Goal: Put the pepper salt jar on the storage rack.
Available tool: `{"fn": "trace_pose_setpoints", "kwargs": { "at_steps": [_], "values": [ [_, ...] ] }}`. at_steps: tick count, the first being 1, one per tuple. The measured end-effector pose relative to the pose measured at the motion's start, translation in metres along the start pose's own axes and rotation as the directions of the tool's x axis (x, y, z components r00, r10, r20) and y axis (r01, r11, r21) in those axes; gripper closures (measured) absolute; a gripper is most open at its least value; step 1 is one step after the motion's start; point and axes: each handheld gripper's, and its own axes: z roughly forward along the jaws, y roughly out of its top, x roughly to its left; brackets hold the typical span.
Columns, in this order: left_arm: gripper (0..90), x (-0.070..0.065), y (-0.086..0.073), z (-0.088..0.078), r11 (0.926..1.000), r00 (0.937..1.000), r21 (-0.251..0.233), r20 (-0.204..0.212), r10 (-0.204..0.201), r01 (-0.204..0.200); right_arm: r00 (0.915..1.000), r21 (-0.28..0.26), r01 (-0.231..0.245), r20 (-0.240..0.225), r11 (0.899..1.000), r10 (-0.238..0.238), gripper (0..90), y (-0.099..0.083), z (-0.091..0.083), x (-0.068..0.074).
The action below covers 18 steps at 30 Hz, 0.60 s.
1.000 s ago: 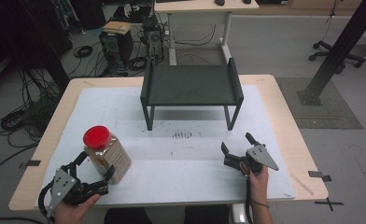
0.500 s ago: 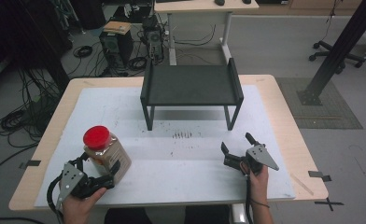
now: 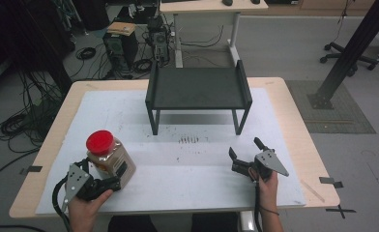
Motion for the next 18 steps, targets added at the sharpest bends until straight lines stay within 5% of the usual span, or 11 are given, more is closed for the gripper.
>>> {"fn": "trace_pose_setpoints", "kwargs": {
  "at_steps": [18],
  "values": [
    [0.2, 0.0013, 0.0, 0.0035, 1.0, 1.0, -0.003, 0.0, -0.005, 0.005, 1.0, -0.002, 0.0, 0.0, 1.0, 0.0, 0.3, -0.0001, -0.0001, 0.0]
  ]
}}
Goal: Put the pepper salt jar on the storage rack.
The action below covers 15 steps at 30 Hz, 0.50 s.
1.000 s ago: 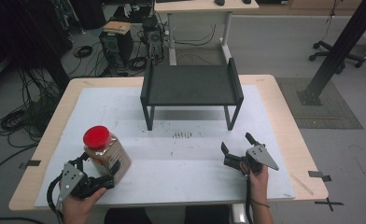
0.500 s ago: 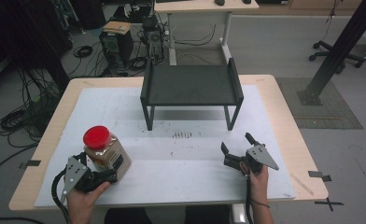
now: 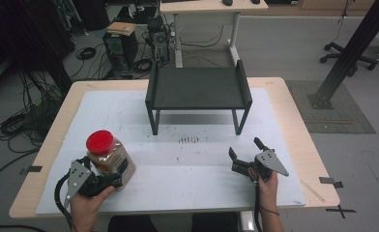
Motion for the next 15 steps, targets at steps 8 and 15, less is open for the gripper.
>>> {"fn": "trace_pose_setpoints", "kwargs": {
  "at_steps": [8, 15],
  "values": [
    [0.2, 0.0002, -0.0004, -0.0002, 1.0, 1.0, 0.002, 0.001, -0.001, 0.001, 1.0, -0.001, 0.001, 0.0, 1.0, -0.001, 0.3, 0.0, 0.0, 0.0],
    [0.2, 0.0002, 0.0004, -0.0003, 1.0, 1.0, -0.002, 0.001, -0.003, 0.003, 1.0, -0.002, 0.002, 0.001, 1.0, -0.002, 0.3, 0.0, -0.0001, 0.0001]
  ]
}}
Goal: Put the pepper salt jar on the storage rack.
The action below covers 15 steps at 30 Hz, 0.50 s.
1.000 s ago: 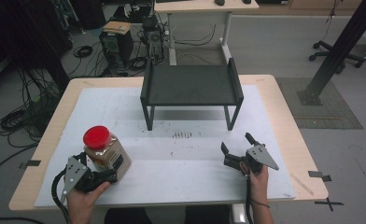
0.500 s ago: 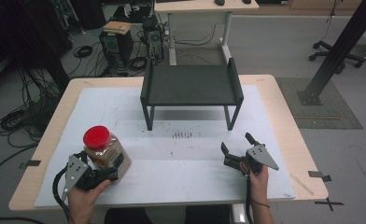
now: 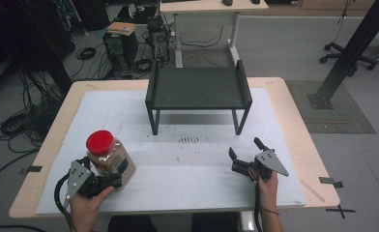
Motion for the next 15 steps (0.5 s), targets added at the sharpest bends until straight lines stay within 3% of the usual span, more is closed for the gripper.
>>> {"fn": "trace_pose_setpoints", "kwargs": {
  "at_steps": [15],
  "values": [
    [0.2, 0.0003, -0.0016, -0.0011, 1.0, 1.0, 0.006, -0.002, 0.0, 0.0, 1.0, -0.004, 0.001, 0.002, 1.0, -0.001, 0.3, -0.0002, -0.0003, 0.0002]
  ]
}}
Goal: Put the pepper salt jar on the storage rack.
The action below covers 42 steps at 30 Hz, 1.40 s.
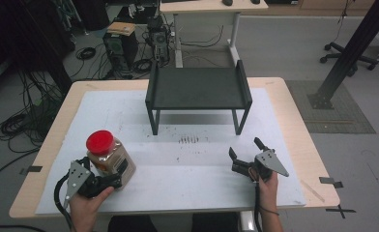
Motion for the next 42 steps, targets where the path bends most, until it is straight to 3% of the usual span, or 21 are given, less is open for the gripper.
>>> {"fn": "trace_pose_setpoints", "kwargs": {
  "at_steps": [42],
  "values": [
    [0.2, 0.0006, -0.0003, -0.0006, 1.0, 1.0, -0.004, -0.002, -0.006, 0.006, 1.0, 0.002, 0.003, 0.001, 1.0, -0.003, 0.3, 0.0001, 0.0002, 0.0002]
  ]
}}
